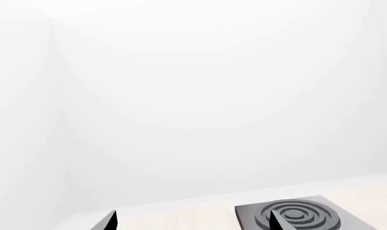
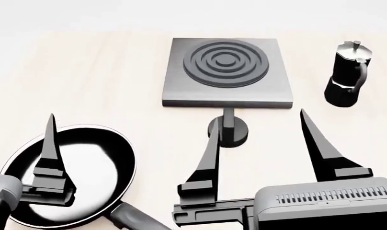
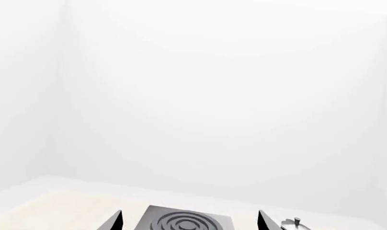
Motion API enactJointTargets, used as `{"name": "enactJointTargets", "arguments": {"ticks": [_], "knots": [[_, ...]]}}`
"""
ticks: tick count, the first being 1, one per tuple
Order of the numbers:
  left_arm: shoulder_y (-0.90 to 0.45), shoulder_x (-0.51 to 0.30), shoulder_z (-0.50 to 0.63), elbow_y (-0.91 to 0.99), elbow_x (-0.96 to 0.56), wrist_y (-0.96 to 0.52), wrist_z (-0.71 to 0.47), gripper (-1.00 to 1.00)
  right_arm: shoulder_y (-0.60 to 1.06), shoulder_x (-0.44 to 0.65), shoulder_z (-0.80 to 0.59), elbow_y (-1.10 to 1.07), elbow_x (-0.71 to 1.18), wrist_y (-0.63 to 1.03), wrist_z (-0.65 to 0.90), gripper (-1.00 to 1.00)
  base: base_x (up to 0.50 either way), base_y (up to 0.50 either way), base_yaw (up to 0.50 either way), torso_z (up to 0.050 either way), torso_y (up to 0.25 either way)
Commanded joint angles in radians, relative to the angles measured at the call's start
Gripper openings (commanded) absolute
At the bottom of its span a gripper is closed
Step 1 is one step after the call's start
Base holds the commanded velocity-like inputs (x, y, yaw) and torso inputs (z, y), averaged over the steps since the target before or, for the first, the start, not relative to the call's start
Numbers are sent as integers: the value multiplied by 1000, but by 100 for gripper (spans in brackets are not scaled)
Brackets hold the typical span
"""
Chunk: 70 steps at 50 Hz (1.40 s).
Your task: Turn on the stove.
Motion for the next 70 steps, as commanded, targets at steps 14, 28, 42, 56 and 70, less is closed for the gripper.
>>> {"name": "enactJointTargets", "arguments": {"ticks": [14, 28, 42, 56, 70], "knots": [[0, -7, 3, -11, -7, 13, -9, 100, 2, 14, -16, 12, 1, -23, 10, 100, 93, 0, 0, 0, 0], [-2, -10, 7, -5, -15, 8, -14, 100, 10, 19, -14, 2, 22, -13, 27, 100, 92, 0, 0, 0, 0], [-3, -13, 6, -7, -21, 9, -20, 100, 6, 27, -11, 5, 26, -26, 31, 100, 93, 0, 0, 0, 0], [-4, -17, 10, -9, -23, 11, -26, 100, 5, 32, -19, 10, 22, -36, 31, 100, 92, 0, 0, 0, 0], [-5, -22, 11, -8, -29, 11, -30, 100, 12, 35, -24, 7, 28, -31, 39, 100, 91, 0, 0, 0, 0]]}}
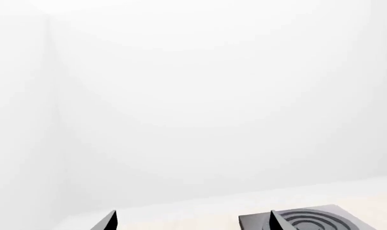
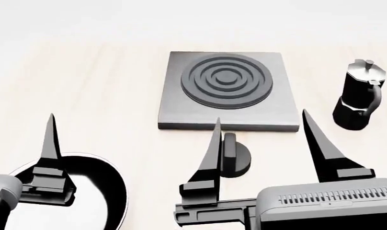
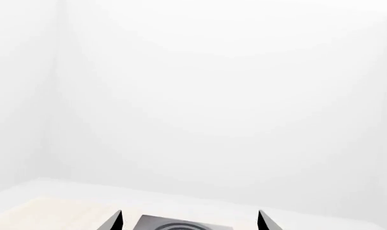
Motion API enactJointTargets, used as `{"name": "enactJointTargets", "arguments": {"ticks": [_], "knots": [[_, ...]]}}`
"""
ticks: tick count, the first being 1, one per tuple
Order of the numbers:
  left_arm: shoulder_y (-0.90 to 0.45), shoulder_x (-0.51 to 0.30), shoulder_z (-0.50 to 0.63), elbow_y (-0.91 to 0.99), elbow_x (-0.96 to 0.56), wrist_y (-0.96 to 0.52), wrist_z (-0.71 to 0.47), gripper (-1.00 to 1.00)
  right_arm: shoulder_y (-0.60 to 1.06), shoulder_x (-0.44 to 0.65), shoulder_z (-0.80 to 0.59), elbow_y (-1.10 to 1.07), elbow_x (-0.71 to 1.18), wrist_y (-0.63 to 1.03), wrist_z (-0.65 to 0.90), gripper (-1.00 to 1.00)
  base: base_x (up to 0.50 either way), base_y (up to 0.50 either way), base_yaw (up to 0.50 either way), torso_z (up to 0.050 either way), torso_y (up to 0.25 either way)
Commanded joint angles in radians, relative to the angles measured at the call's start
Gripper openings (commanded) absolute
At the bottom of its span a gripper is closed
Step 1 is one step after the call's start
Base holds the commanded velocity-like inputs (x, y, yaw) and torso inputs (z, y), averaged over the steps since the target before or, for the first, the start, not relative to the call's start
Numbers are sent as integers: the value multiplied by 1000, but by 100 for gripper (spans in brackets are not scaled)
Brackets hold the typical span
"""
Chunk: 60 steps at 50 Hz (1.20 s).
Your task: Turn on the stove.
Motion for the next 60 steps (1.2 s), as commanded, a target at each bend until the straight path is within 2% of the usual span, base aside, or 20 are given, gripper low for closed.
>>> {"name": "enactJointTargets", "arguments": {"ticks": [1, 60], "knots": [[-1, -4, 2, -1, -3, 0, -5, 100, 3, 3, -2, -1, 5, 0, 5, 100, 94, 0, 0, 0, 0], [-8, -18, 14, -8, -6, 6, -35, 100, 8, 19, -26, 18, -2, -21, 17, 100, 92, 0, 0, 0, 0]]}}
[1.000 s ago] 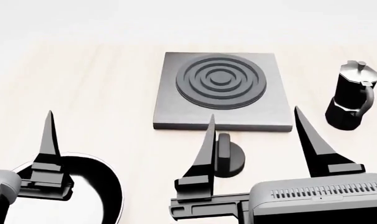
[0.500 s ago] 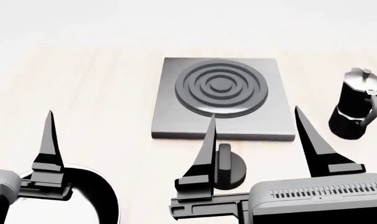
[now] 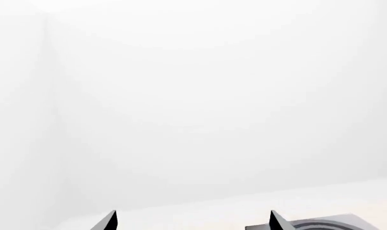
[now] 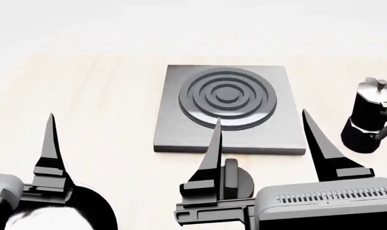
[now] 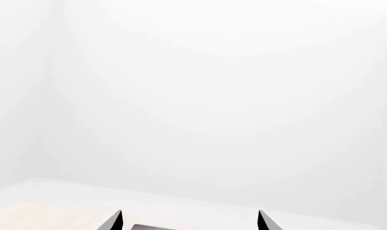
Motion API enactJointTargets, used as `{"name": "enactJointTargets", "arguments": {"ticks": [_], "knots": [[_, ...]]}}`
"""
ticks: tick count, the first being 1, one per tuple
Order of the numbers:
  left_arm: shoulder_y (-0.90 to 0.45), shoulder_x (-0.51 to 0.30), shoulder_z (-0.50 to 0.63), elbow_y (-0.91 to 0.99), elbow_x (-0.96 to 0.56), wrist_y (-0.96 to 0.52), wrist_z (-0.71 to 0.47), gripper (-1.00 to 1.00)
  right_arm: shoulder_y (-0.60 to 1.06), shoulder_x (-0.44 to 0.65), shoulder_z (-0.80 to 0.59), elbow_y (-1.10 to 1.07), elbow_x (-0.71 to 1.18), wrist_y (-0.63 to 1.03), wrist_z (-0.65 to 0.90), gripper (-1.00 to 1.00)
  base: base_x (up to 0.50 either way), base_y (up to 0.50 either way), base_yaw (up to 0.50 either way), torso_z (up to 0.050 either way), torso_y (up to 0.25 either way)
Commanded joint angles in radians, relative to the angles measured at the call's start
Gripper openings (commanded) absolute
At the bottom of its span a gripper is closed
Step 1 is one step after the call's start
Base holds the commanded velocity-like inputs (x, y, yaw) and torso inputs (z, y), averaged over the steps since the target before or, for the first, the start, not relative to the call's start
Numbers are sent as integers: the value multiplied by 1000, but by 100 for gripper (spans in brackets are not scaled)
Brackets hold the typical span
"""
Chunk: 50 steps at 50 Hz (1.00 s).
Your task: Turn on the stove.
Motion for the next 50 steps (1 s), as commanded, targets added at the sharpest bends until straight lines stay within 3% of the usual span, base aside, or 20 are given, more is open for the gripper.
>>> {"name": "enactJointTargets", "arguments": {"ticks": [1, 25, 50], "knots": [[-3, -2, 1, 1, 4, -4, -12, 100, 0, 3, -3, 5, 0, -3, 3, 100, 98, 0, 0, 0, 0], [-2, -8, 5, -1, -6, -1, -17, 100, -23, -11, -17, 93, -19, -49, -15, 100, 37, 0, 0, 0, 0], [-5, -15, 10, -5, -11, 1, -24, 100, -3, -69, -7, 232, 97, 19, -16, 100, 0, 0, 0, 0, 0]]}}
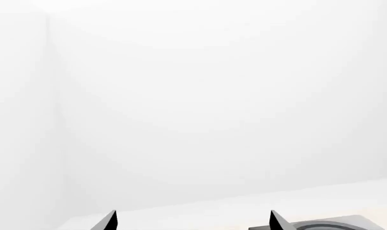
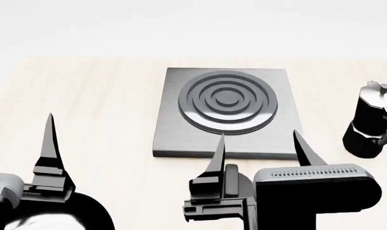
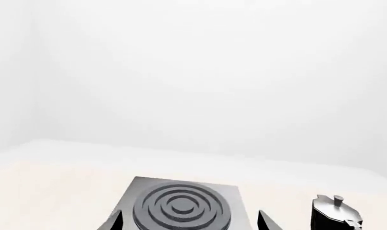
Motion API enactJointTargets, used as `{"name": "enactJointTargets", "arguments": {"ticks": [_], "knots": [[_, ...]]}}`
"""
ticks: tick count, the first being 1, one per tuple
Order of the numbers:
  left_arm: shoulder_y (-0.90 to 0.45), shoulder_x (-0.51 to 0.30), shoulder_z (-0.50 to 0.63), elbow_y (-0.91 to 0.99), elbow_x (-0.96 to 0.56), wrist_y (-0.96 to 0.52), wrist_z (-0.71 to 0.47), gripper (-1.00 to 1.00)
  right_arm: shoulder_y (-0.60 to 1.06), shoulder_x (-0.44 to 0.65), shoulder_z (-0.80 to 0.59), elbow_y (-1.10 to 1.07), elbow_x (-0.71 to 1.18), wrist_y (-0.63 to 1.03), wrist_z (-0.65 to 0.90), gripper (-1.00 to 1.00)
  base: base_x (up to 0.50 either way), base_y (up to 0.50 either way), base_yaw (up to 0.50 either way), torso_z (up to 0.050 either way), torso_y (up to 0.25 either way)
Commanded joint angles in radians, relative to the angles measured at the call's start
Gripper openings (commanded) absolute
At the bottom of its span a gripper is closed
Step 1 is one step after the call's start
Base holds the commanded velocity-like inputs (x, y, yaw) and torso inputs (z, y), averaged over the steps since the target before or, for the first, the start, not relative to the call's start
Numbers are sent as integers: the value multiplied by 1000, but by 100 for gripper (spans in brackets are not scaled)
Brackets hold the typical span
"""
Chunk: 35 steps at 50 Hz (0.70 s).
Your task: Turn on the stove.
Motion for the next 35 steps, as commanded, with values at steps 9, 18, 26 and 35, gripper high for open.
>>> {"name": "enactJointTargets", "arguments": {"ticks": [9, 18, 26, 35], "knots": [[-2, -5, 3, 4, -6, -4, -7, 100, 6, -44, -15, 149, 26, 4, -29, 100, 0, 0, 0, 0, 0], [-3, -7, 8, -4, -6, 3, -7, 100, 4, -52, -23, 192, 18, -13, -48, 100, 0, 0, 0, 0, 0], [-2, -8, 9, -12, -7, 11, -8, 100, -1, -61, -30, 233, 14, -28, -64, 100, 0, 0, 0, 0, 0], [-1, -10, 10, -8, -10, 10, -12, 100, -4, -67, -45, 272, -1, -45, -84, 100, 0, 0, 0, 0, 0]]}}
